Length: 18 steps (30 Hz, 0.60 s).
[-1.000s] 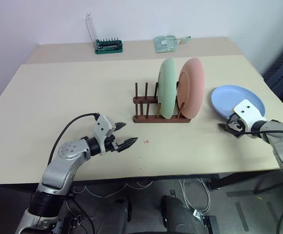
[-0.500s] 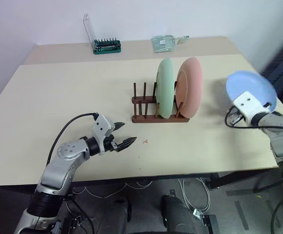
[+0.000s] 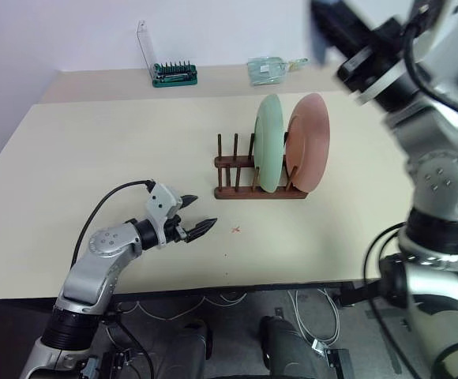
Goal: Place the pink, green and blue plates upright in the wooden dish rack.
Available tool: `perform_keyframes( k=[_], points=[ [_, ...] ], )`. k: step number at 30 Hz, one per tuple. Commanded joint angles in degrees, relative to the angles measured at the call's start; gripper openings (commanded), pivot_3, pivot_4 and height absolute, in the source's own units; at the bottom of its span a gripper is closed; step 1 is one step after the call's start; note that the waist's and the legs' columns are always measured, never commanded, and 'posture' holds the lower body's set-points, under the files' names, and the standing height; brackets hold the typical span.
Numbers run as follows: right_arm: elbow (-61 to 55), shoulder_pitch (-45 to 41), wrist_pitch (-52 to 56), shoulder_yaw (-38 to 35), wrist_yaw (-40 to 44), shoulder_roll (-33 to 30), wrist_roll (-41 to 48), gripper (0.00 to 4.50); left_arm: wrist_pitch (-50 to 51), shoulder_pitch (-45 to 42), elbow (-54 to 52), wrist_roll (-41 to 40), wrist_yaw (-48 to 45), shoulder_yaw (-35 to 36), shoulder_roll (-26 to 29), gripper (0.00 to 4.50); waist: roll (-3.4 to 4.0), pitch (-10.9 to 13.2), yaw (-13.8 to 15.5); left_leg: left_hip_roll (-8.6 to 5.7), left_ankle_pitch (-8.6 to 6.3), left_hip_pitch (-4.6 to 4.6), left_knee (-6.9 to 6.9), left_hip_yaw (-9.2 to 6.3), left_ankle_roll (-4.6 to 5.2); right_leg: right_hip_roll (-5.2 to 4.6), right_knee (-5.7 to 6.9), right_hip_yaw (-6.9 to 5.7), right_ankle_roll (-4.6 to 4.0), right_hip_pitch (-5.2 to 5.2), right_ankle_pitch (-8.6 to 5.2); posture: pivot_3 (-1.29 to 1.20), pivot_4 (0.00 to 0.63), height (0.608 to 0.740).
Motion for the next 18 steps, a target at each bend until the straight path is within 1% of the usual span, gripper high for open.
perform_keyframes(
  k=[1, 3, 5, 9, 11, 14, 18],
  points=[
    [-4.05, -0.51, 4.18, 0.11, -10.22, 6.82, 9.79, 0.03, -0.87, 0.11, 0.20, 0.14, 0.62, 3.66, 1.57, 3.98, 0.01, 0.00, -0.03, -0.02, 0.00, 0.00, 0.00, 0.00, 0.00, 0.00, 0.02, 0.00, 0.00, -0.03, 0.00, 0.00, 0.150, 0.740],
    [-4.41, -0.11, 5.85, 0.74, -14.09, 9.64, 12.94, 0.03, -0.83, 0.37, 0.32, 0.04, 0.64, 4.27, 2.05, 3.98, 0.01, 0.00, 0.16, -0.04, 0.00, -0.01, 0.00, 0.02, 0.00, -0.01, 0.02, 0.00, 0.00, -0.03, 0.00, 0.00, 0.150, 0.740],
    [-1.14, 0.96, 8.98, -0.09, -20.62, 12.62, 20.63, 0.03, -0.62, 1.13, -0.29, -0.19, 0.86, 5.44, 2.71, 3.98, 0.00, -0.01, 0.23, -0.07, 0.00, -0.02, 0.02, 0.00, 0.00, -0.03, 0.00, 0.00, 0.00, -0.02, 0.00, 0.00, 0.150, 0.740],
    [4.87, 1.35, 12.96, -1.25, -30.17, 12.56, 26.12, 0.03, -0.32, 1.97, -1.28, -0.41, 1.12, 5.91, 3.10, 3.98, 0.02, -0.01, 0.07, -0.07, 0.00, 0.00, 0.01, 0.02, 0.00, -0.01, 0.02, 0.00, -0.03, -0.03, 0.02, 0.00, 0.150, 0.740],
    [5.74, 1.44, 13.66, -1.29, -32.87, 12.50, 29.00, 0.03, -0.20, 2.17, -1.59, -0.45, 1.17, 5.90, 3.09, 3.98, 0.02, 0.00, 0.04, -0.07, 0.00, 0.00, -0.01, 0.03, 0.00, 0.00, 0.02, -0.01, -0.04, -0.04, 0.02, 0.00, 0.150, 0.740],
    [7.03, 1.87, 13.71, -0.87, -36.66, 13.15, 31.29, 0.03, -0.11, 2.35, -1.93, -0.50, 1.14, 5.81, 3.12, 3.98, 0.04, 0.01, -0.18, -0.06, 0.00, -0.01, -0.06, 0.06, 0.00, 0.02, 0.02, 0.00, -0.04, -0.09, 0.02, 0.00, 0.150, 0.740],
    [8.24, 2.46, 13.41, -0.20, -40.17, 12.88, 31.17, 0.03, 0.07, 2.16, -1.91, -0.55, 1.03, 5.69, 3.21, 3.98, 0.05, 0.01, -0.29, -0.02, 0.00, 0.00, -0.06, 0.06, 0.00, 0.10, 0.03, 0.00, -0.04, -0.09, 0.02, 0.00, 0.150, 0.740]
  ],
)
